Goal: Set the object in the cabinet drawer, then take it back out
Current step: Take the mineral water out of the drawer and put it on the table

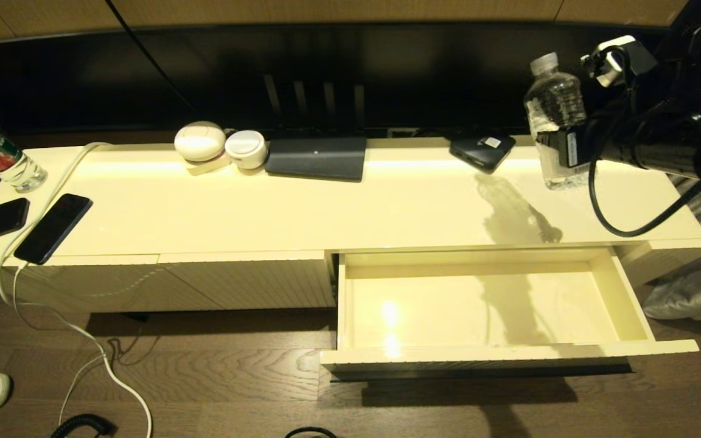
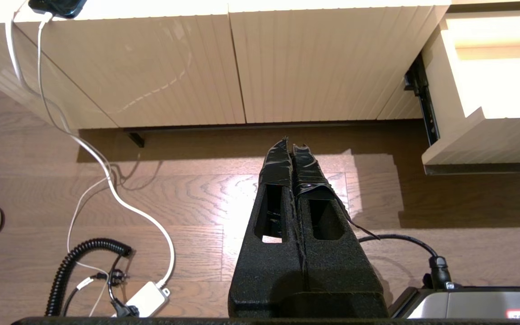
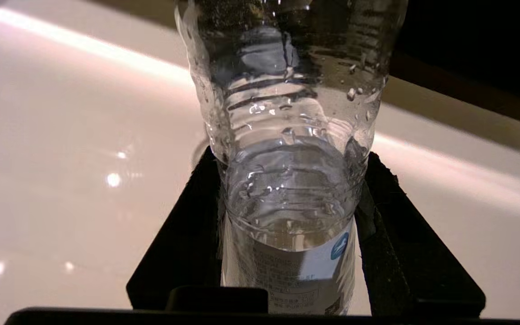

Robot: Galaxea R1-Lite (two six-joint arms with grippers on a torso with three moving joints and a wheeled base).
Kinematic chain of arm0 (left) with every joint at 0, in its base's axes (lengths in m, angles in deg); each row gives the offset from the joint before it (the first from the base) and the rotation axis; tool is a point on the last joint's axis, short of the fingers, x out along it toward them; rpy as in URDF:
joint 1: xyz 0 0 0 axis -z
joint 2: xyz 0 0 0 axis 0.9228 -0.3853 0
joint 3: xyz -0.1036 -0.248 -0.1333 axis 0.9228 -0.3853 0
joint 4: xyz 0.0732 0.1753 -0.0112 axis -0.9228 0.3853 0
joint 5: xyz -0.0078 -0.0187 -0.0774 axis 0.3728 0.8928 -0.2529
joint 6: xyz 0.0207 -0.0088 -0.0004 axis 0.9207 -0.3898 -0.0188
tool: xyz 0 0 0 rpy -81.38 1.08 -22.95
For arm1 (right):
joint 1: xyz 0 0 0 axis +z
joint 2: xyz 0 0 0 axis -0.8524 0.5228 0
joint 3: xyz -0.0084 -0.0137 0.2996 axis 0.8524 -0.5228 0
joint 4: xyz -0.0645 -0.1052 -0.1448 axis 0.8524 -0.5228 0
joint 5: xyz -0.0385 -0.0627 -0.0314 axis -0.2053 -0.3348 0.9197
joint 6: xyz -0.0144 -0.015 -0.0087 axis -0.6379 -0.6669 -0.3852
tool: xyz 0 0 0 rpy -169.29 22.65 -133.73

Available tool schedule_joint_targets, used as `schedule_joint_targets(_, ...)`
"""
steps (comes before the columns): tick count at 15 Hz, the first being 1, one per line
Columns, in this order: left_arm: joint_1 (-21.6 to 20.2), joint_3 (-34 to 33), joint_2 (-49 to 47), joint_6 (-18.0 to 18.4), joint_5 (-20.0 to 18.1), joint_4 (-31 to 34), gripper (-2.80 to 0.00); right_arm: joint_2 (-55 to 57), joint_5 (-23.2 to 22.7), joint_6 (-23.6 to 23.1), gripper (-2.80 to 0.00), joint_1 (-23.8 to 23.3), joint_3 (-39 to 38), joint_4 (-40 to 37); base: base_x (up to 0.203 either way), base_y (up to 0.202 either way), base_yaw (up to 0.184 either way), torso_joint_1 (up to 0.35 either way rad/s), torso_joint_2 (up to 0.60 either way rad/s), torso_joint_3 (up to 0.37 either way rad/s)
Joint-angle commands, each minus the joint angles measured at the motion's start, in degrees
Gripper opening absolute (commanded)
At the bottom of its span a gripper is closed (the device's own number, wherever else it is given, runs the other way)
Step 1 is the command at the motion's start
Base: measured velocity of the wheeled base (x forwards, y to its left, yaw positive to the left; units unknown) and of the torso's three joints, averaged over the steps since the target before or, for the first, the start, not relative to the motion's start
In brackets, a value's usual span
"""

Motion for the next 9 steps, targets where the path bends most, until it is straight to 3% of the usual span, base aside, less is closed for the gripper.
schedule_joint_targets(1, 0.0, -0.1, 0.0, 0.0, 0.1, 0.0, -2.8, 3.6, 1.8, 6.0, -2.8, 0.4, -0.3, 6.3, 0.0, 0.0, 0.0, 0.0, 0.0, 0.0)
schedule_joint_targets(2, 0.0, -0.2, 0.0, 0.0, 0.1, 0.0, -2.8, 5.3, 3.7, 9.3, -2.8, 0.4, -0.4, 10.3, 0.0, 0.0, 0.0, 0.0, 0.0, 0.0)
schedule_joint_targets(5, 0.0, -0.1, 0.0, 0.0, 0.1, 0.0, -2.8, 10.4, 13.1, 13.4, -2.8, 0.4, -0.8, 20.8, 0.0, 0.0, 0.0, 0.0, 0.0, 0.0)
schedule_joint_targets(9, 0.0, -0.2, 0.0, 0.0, 0.0, 0.0, -2.8, 19.9, 23.5, 16.7, -2.8, 0.8, -2.5, 43.5, 0.0, 0.0, 0.0, 0.0, 0.0, 0.0)
